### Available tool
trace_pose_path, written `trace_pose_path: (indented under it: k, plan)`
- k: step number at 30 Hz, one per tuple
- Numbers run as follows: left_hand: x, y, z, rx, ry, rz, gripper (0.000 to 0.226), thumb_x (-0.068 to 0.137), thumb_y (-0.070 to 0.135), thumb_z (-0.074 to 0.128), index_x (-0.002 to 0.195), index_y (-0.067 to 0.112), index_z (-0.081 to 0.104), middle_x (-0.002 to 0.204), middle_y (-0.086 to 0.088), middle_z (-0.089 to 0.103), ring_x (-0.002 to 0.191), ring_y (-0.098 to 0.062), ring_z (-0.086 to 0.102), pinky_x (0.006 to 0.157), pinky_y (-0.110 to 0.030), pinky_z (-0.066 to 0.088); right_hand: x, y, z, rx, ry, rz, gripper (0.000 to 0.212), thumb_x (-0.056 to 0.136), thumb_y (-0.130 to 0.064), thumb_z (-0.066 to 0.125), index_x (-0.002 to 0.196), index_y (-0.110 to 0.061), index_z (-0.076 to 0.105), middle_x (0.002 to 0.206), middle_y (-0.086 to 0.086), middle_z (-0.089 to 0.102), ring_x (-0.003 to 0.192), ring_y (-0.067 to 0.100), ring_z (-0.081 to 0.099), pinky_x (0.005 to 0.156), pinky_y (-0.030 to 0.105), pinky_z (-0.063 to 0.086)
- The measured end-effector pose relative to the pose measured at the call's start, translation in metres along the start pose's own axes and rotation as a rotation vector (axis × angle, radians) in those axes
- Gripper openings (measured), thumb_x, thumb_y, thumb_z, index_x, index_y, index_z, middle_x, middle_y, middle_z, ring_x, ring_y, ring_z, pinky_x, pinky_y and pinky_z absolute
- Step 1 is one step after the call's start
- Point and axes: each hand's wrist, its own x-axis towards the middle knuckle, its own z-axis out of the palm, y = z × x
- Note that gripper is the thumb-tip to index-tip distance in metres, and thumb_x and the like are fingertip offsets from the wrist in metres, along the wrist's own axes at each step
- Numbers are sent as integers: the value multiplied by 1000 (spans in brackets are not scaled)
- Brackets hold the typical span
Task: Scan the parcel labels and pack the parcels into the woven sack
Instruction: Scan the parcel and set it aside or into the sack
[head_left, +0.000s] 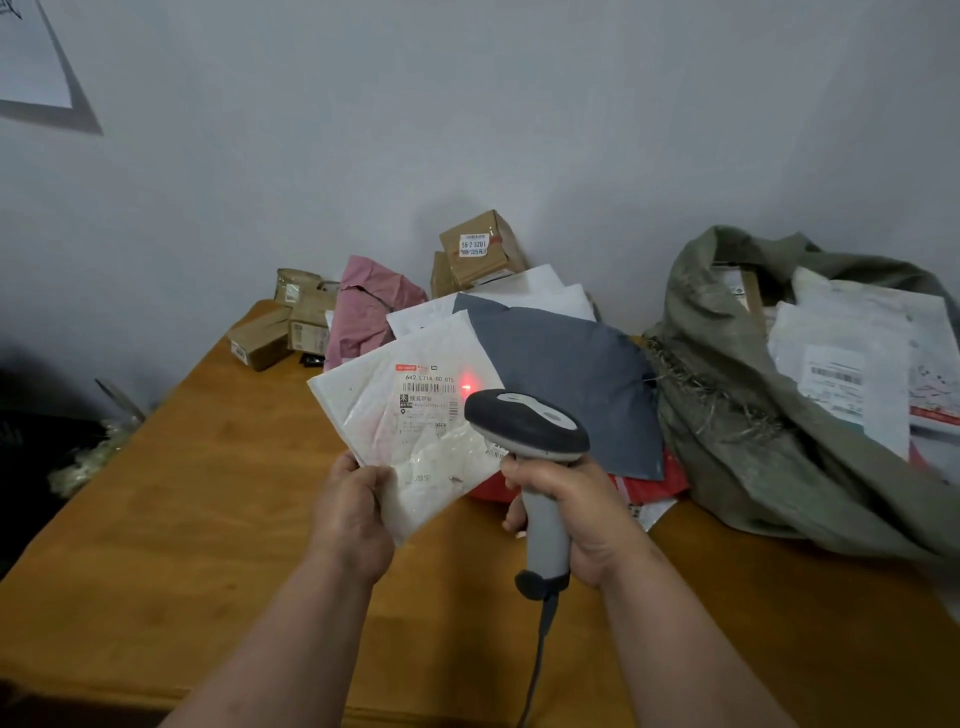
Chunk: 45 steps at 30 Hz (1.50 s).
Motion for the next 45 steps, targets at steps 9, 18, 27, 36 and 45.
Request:
trace_pose_path:
  k: [9, 18, 27, 36, 45]
  plan:
    - [-10, -13, 24, 18, -14, 8, 41, 95, -6, 44, 102, 29, 65, 106, -4, 72, 95, -31, 69, 78, -52, 59, 1, -6, -23, 72, -16, -3, 18, 64, -23, 81, 74, -11, 72, 67, 13, 59, 50, 26, 57, 70, 48, 51]
    - [-19, -26, 38, 20, -27, 9, 40, 96, -3, 43, 105, 30, 64, 112, -5, 70, 101, -33, 67, 90, -60, 53, -2, -8, -46, 48, -13, 2, 28, 64, -26, 80, 82, -7, 70, 67, 14, 61, 52, 24, 59, 64, 41, 50]
    - [-20, -39, 48, -16, -81, -22, 45, 92, -4, 43, 113, 27, 66, 119, -8, 70, 107, -37, 66, 78, -54, 58, -10, -8, -71, -5, 101, -10, 23, 71, -22, 83, 89, -10, 75, 74, 10, 69, 58, 22, 64, 62, 36, 55]
    - [-11, -39, 90, 10, -298, -94, 54, 85, -4, 41, 122, 26, 67, 118, -6, 73, 107, -37, 68, 76, -59, 57, -28, -25, -107, 83, 330, -67, 44, 53, -25, 91, 92, -10, 76, 80, 10, 75, 68, 21, 67, 74, 43, 57]
    - [-28, -64, 163, 399, -465, 28, 36, 96, 6, 51, 116, 35, 62, 122, 0, 68, 107, -30, 66, 75, -49, 61, -54, -27, -159, 248, 562, -204, 19, 66, -10, 84, 83, -16, 79, 88, 11, 78, 80, 29, 74, 73, 41, 61]
